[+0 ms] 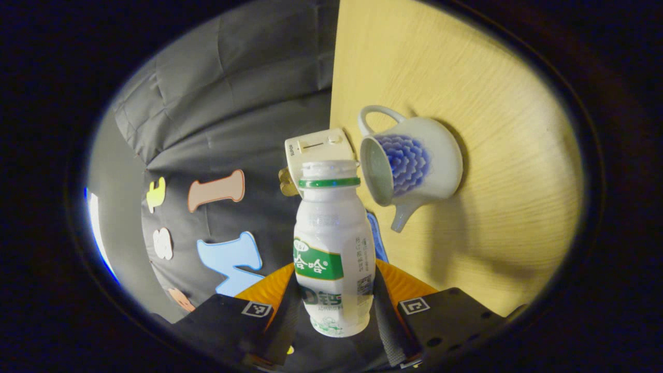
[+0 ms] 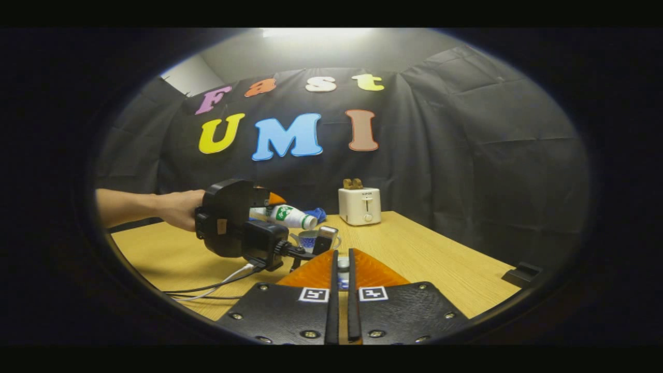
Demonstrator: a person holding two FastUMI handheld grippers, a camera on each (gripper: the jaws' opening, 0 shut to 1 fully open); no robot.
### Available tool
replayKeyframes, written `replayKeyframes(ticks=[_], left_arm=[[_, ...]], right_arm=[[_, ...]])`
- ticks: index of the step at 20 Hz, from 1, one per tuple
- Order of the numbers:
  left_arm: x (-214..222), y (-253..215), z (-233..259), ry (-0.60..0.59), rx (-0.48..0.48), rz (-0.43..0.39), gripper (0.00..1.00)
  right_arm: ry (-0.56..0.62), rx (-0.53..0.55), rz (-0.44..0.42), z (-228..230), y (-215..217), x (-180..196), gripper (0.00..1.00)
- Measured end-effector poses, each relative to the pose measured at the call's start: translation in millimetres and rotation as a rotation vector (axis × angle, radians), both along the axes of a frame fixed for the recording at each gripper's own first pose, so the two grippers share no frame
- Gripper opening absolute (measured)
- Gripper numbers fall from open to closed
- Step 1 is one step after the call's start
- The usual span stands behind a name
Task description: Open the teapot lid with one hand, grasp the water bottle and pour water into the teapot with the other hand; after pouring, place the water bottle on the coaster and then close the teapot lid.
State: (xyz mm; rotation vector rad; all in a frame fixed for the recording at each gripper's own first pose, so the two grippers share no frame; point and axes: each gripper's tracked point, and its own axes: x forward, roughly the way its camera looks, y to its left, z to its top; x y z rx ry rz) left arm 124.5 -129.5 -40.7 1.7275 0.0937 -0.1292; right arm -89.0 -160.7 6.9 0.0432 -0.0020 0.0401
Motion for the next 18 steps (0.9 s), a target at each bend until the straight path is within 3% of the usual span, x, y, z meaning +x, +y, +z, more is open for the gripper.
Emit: replayKeyframes(ticks=[2, 6, 8, 9, 15, 18], left_arm=[[-0.9, -0.5, -6.8, 0.02, -0.091, -0.01, 0.8], [-9.2, 1.5, -23.6, 0.07, -0.315, -0.012, 0.8], [-16.4, 5.9, -19.6, 0.076, -0.472, -0.022, 0.8], [-17.2, 9.6, -14.4, 0.058, -0.552, -0.02, 0.8], [5.2, 49.0, -8.9, -0.005, -0.927, 0.049, 0.74], [21.9, 72.7, -7.7, -0.04, -1.084, 0.091, 0.78]], right_arm=[[-0.008, 0.01, 0.006, 1.8, 0.7, -1.6, 0.07], [-0.036, 0.018, 0.024, 13.2, 6.0, -2.0, 0.06], [-0.067, 0.008, 0.033, 27.0, 10.3, -4.8, 0.03], [-0.083, 0.0, 0.036, 35.1, 12.6, -5.1, 0.07], [-0.115, -0.004, 0.087, 64.1, 40.7, 19.0, 0.07], [-0.121, -0.001, 0.12, 79.2, 58.0, 35.1, 0.07]])
